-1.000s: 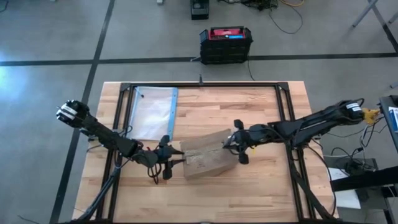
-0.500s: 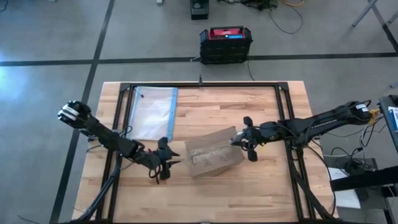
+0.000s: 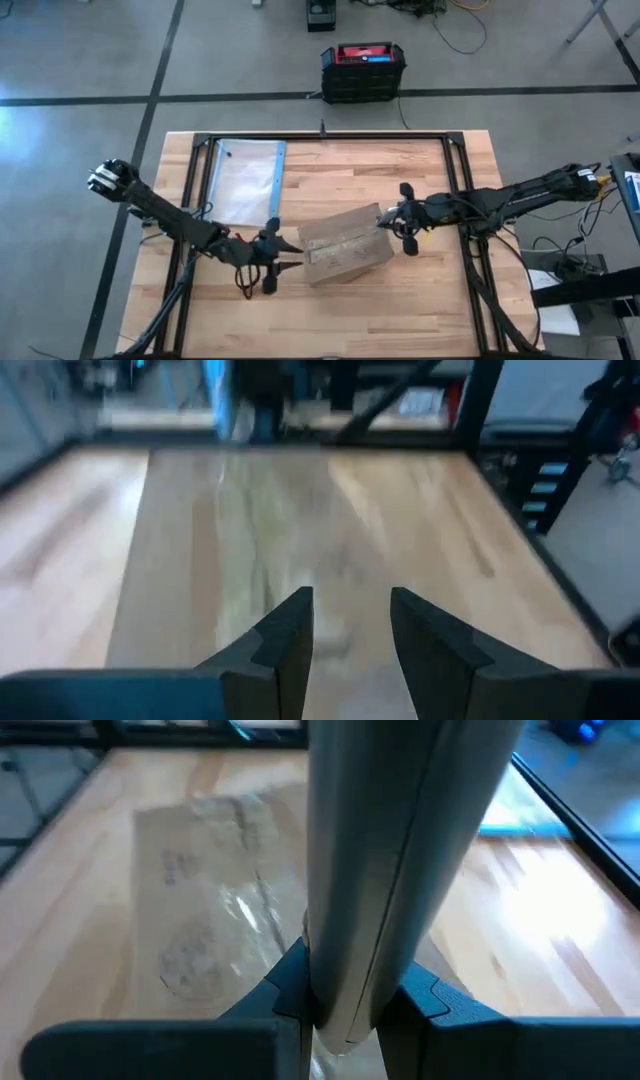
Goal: Pack items into zip bag
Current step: Open the brown box using the silver cutter blade
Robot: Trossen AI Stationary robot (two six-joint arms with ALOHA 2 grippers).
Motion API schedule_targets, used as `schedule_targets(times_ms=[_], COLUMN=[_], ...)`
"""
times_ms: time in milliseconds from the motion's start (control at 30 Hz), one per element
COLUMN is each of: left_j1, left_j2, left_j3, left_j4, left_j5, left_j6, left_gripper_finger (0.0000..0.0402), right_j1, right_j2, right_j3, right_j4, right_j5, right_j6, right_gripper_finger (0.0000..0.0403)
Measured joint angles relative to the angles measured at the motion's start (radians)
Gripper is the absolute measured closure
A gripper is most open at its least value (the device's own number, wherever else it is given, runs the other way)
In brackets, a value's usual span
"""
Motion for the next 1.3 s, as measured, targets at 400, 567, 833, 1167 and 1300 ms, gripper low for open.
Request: schedule_targets(times_ms=[400,567,833,1167,1300], left_j1=[0.176,0.227,0.231,0.247,0.246], left_j2=[0.256,0.357,0.46,0.504,0.505], left_j3=[0.128,0.244,0.356,0.355,0.349], left_j4=[0.208,0.2,0.091,0.077,0.045], left_j5=[0.009,0.162,0.191,0.145,0.136], left_j6=[0.113,0.139,0.173,0.106,0.074], left_gripper_finger=[0.0281,0.0275,0.0281,0.0282,0.0282], right_j1=[0.042,0.094,0.181,0.14,0.09], right_j2=[-0.003,0.097,0.161,0.238,0.303], right_j3=[-0.01,-0.006,0.096,0.125,0.126], right_j4=[-0.135,-0.054,-0.031,0.103,0.222], right_j5=[0.055,0.051,0.052,0.045,-0.065], right_j6=[0.165,0.184,0.122,-0.084,-0.139], right_gripper_finger=[0.035,0.035,0.035,0.035,0.035])
